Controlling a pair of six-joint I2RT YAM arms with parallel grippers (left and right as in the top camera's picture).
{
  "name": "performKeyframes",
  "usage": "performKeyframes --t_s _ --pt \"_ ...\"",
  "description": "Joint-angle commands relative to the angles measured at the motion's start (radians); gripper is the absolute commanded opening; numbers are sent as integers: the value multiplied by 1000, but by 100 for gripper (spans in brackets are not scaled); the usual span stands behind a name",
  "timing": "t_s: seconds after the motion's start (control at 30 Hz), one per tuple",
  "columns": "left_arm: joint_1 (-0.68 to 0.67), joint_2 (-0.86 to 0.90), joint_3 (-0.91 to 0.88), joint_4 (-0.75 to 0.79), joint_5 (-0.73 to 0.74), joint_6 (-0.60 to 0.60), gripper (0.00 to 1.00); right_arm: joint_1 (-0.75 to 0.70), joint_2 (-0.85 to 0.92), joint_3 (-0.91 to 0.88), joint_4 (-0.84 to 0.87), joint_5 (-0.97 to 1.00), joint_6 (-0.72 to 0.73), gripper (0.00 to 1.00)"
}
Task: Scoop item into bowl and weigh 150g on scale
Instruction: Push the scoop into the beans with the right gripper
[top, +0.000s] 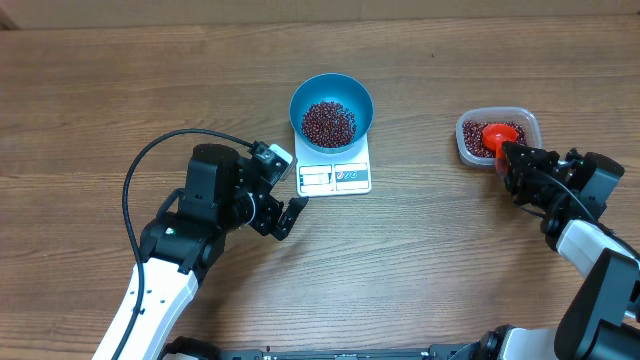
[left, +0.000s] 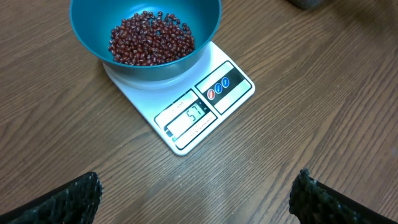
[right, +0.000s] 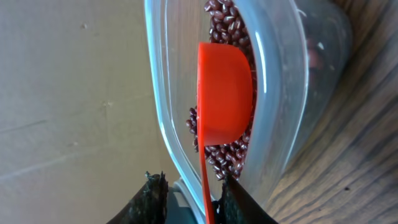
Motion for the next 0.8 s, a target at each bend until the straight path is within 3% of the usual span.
performKeyframes --t_s 0.0,0.47,0.77 --pt "5 5 -4 1 7 -14 99 1 3 26 0 18 86 33" --pt "5 5 -4 1 7 -14 100 13 3 26 -117 43 112 34" --pt "5 5 -4 1 7 -14 99 12 0 27 -154 44 45 26"
